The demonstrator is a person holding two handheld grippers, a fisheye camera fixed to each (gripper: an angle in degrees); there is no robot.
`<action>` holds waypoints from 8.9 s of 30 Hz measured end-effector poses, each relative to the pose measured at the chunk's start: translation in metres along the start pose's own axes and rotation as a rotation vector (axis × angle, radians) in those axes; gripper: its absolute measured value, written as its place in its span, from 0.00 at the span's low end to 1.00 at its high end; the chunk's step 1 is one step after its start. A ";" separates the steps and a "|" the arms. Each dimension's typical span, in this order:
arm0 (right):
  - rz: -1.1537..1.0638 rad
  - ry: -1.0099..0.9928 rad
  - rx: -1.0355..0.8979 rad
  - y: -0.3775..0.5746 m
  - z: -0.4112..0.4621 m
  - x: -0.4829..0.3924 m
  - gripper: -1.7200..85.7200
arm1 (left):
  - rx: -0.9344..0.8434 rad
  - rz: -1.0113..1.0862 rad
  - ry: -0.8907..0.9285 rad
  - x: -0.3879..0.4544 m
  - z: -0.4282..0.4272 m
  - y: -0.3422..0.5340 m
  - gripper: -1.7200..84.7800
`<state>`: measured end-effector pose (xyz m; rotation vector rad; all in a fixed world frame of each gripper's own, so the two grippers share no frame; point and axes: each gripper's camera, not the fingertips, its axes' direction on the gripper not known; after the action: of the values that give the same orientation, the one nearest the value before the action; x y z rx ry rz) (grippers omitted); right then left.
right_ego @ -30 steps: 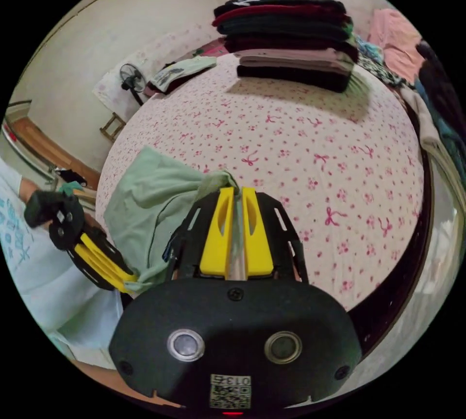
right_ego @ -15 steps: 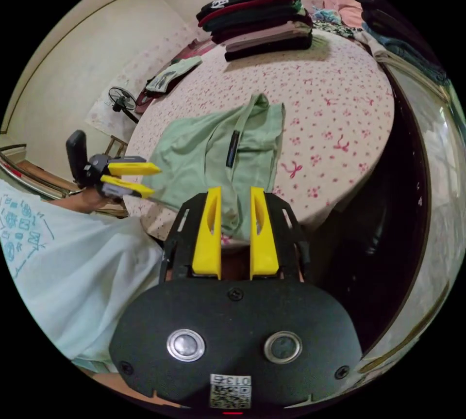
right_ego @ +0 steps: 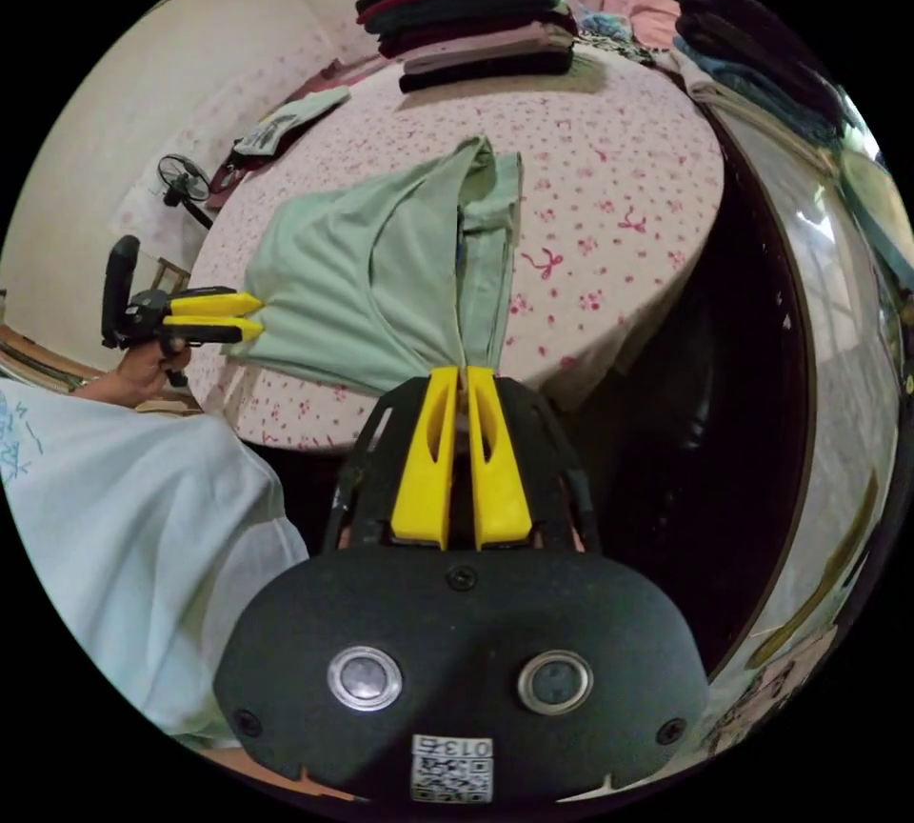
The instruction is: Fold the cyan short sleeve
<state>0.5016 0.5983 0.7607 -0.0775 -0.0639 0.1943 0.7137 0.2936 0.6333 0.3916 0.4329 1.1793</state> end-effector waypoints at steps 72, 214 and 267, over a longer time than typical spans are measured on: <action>-0.536 0.201 -0.011 -0.018 0.020 -0.247 0.02 | -0.099 0.056 -0.264 0.111 -0.020 -0.077 0.02; -0.212 0.287 0.091 0.014 0.018 -0.140 0.02 | 0.038 0.237 -0.211 0.165 -0.028 -0.150 0.02; 0.011 0.087 0.174 0.064 0.033 -0.021 0.07 | 0.175 -0.276 0.298 -0.128 0.020 -0.185 0.07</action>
<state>0.4665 0.6587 0.7868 0.0867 0.0402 0.2060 0.8301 0.1107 0.5712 0.2954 0.8273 0.9347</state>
